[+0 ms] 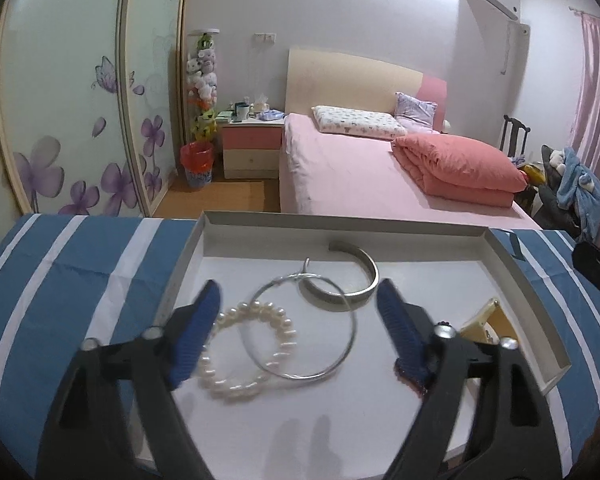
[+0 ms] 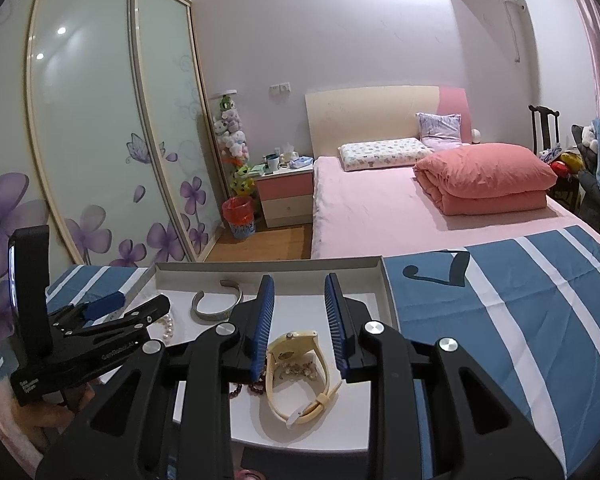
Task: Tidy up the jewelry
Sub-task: 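Carry the silver bangle and pearl earring into the gray tray and open both tools, then withdraw both open tools from the tray back over the remaining jewelry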
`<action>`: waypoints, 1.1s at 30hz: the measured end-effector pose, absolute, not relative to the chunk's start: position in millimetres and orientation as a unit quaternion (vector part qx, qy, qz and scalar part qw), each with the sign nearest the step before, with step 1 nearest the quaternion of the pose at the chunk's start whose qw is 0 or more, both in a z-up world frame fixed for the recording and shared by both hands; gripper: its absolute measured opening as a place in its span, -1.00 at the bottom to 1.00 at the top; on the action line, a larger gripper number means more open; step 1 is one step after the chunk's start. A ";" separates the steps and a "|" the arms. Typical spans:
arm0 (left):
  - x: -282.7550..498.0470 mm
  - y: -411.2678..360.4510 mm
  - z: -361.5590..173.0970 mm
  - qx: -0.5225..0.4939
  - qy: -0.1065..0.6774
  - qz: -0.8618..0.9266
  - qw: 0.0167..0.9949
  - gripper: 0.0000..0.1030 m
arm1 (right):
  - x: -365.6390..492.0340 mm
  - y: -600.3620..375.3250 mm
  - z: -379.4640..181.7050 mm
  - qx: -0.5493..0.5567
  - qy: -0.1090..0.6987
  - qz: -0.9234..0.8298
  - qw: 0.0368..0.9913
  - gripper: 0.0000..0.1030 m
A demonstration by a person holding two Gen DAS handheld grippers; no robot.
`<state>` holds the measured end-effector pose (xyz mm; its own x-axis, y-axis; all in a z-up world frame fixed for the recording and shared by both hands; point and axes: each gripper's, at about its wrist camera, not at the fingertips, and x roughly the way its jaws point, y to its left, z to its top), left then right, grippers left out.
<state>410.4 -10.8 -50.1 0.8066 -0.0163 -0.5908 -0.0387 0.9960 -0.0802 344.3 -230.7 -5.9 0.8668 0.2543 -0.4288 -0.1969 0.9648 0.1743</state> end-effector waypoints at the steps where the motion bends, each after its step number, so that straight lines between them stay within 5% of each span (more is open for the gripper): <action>1: 410.0 -10.4 -49.5 -0.044 0.309 0.006 0.950 0.57 | 344.7 -232.2 -6.5 0.064 0.230 0.117 0.964 -0.46; 18: 389.0 1.4 -33.8 -0.043 0.292 0.017 0.955 0.57 | 335.6 -228.1 -5.5 0.053 0.238 0.126 0.961 -0.46; 33: 270.3 23.0 -50.8 -0.030 0.330 -0.025 0.943 0.58 | 265.3 -213.9 -70.6 -0.032 0.394 0.179 0.901 -0.46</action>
